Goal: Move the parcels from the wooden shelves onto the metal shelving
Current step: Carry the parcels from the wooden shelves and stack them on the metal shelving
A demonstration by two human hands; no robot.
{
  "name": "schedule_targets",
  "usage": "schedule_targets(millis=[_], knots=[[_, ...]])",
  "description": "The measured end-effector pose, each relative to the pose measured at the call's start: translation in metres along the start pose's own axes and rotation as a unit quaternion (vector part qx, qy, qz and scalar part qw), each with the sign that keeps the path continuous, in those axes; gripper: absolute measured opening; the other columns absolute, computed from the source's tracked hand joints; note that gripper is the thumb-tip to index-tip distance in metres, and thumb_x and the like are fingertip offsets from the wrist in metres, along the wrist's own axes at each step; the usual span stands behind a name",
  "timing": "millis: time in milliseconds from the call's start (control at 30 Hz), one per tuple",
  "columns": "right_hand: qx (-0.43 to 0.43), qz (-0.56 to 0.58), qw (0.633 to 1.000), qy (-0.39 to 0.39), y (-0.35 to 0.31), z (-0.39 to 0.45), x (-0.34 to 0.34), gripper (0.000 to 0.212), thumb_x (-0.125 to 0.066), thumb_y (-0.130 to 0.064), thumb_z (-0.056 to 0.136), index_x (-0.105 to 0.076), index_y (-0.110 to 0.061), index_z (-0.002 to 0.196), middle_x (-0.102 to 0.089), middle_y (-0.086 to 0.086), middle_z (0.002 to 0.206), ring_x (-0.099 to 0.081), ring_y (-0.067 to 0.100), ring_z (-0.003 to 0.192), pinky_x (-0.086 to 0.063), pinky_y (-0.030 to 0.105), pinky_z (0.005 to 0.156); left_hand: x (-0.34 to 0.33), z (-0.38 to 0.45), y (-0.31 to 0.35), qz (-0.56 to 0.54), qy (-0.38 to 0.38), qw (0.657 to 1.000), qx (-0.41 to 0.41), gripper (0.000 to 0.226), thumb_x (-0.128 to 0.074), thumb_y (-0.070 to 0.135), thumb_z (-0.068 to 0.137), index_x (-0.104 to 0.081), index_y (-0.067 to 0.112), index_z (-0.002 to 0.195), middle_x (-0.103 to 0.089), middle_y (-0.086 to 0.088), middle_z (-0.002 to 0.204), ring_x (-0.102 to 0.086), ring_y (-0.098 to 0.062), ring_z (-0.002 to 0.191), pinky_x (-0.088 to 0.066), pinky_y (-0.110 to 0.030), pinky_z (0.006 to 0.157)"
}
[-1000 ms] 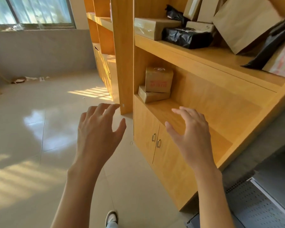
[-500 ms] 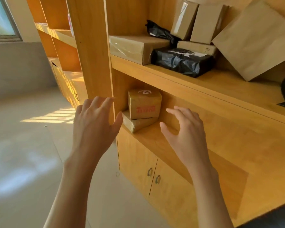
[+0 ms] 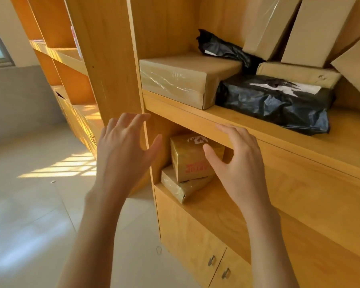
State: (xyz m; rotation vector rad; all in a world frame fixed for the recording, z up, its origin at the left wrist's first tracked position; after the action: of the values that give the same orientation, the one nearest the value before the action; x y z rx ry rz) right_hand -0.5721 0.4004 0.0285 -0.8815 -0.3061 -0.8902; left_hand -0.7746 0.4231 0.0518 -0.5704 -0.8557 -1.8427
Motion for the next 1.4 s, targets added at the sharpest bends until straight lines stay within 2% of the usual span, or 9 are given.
schedule_targets(millis=[300, 467, 633, 700, 867, 1000, 1100, 1200, 1400], knots=[[-0.011, -0.002, 0.999, 0.049, 0.004, 0.075, -0.057, 0.052, -0.064, -0.036, 0.089, -0.05, -0.017, 0.135, -0.051, 0.002, 0.135, -0.043, 0.014, 0.127, -0.03, 0.021, 0.098, -0.047, 0.086, -0.051, -0.049, -0.004, 0.999, -0.004, 0.06, -0.058, 0.055, 0.085, -0.051, 0.022, 0.135, -0.052, -0.004, 0.135, -0.045, -0.027, 0.124, -0.04, -0.04, 0.093], [-0.082, 0.043, 0.991, 0.102, 0.013, 0.101, -0.074, 0.068, -0.062, -0.045, 0.087, -0.031, -0.027, 0.145, -0.034, -0.017, 0.137, -0.03, -0.003, 0.128, -0.024, 0.0, 0.095, -0.081, 0.139, -0.075, -0.18, -0.017, 0.983, -0.014, 0.075, -0.053, 0.061, 0.078, -0.038, 0.026, 0.142, -0.038, -0.003, 0.145, -0.03, -0.022, 0.133, -0.026, -0.03, 0.096], [-0.193, 0.129, 0.948, 0.217, 0.021, 0.116, -0.082, 0.087, -0.061, -0.058, 0.076, -0.02, -0.033, 0.149, -0.033, -0.006, 0.151, -0.036, 0.007, 0.134, -0.036, 0.028, 0.107, -0.114, 0.191, -0.096, -0.357, -0.058, 0.932, -0.009, 0.08, -0.056, 0.06, 0.078, -0.027, 0.029, 0.146, -0.027, 0.0, 0.15, -0.027, -0.015, 0.136, -0.026, -0.03, 0.1], [-0.229, 0.138, 0.929, 0.258, 0.02, 0.122, -0.085, 0.086, -0.059, -0.061, 0.074, -0.026, -0.033, 0.148, -0.036, -0.006, 0.149, -0.039, 0.006, 0.131, -0.039, 0.028, 0.104, -0.125, 0.206, -0.102, -0.389, -0.077, 0.918, -0.016, 0.081, -0.057, 0.061, 0.078, -0.024, 0.031, 0.147, -0.025, 0.001, 0.15, -0.029, -0.015, 0.134, -0.029, -0.032, 0.101], [-0.28, 0.128, 0.896, 0.319, 0.016, 0.128, -0.092, 0.076, -0.058, -0.058, 0.081, -0.032, -0.03, 0.146, -0.043, -0.007, 0.143, -0.045, 0.006, 0.121, -0.039, 0.009, 0.078, -0.132, 0.22, -0.111, -0.431, -0.068, 0.899, -0.019, 0.081, -0.054, 0.062, 0.076, -0.025, 0.03, 0.145, -0.027, 0.002, 0.146, -0.032, -0.014, 0.13, -0.03, -0.027, 0.099], [-0.298, 0.105, 0.885, 0.342, 0.014, 0.132, -0.097, 0.081, -0.059, -0.069, 0.076, -0.037, -0.03, 0.143, -0.047, -0.005, 0.139, -0.049, 0.009, 0.12, -0.044, 0.021, 0.089, -0.131, 0.222, -0.11, -0.451, -0.061, 0.89, -0.039, 0.079, -0.054, 0.06, 0.078, -0.028, 0.026, 0.145, -0.028, -0.001, 0.143, -0.024, -0.004, 0.124, -0.018, -0.005, 0.089], [-0.319, 0.1, 0.877, 0.346, 0.014, 0.135, -0.099, 0.086, -0.053, -0.077, 0.068, -0.041, -0.031, 0.139, -0.049, -0.005, 0.134, -0.052, 0.01, 0.115, -0.048, 0.032, 0.094, -0.133, 0.223, -0.11, -0.457, -0.051, 0.887, -0.037, 0.079, -0.053, 0.059, 0.078, -0.03, 0.022, 0.145, -0.028, -0.005, 0.141, -0.02, -0.004, 0.121, -0.016, 0.0, 0.084], [-0.326, 0.11, 0.862, 0.372, 0.016, 0.14, -0.097, 0.072, -0.056, -0.067, 0.079, -0.041, -0.028, 0.139, -0.045, -0.005, 0.132, -0.051, 0.009, 0.109, -0.046, 0.027, 0.086, -0.135, 0.223, -0.107, -0.457, -0.047, 0.887, -0.045, 0.079, -0.055, 0.057, 0.079, -0.032, 0.019, 0.144, -0.027, -0.006, 0.14, -0.019, -0.005, 0.119, -0.016, 0.008, 0.082], [-0.347, 0.095, 0.849, 0.388, 0.017, 0.145, -0.094, 0.056, -0.059, -0.048, 0.088, -0.04, -0.026, 0.136, -0.038, -0.007, 0.119, -0.044, -0.001, 0.085, -0.034, 0.015, 0.064, -0.14, 0.225, -0.108, -0.461, -0.045, 0.885, -0.035, 0.081, -0.055, 0.058, 0.078, -0.031, 0.018, 0.144, -0.026, -0.005, 0.14, -0.017, -0.004, 0.118, -0.016, -0.007, 0.089]])
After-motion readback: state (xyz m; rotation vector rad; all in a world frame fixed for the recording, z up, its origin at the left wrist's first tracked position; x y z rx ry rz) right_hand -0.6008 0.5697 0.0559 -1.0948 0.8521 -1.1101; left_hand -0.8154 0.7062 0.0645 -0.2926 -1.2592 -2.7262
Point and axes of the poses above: each hand's wrist, its own z-axis towards the middle knuckle, its own x-axis out of the back of the hand, y = z × x, the point moved 8 cm from there along z, towards the middle knuckle
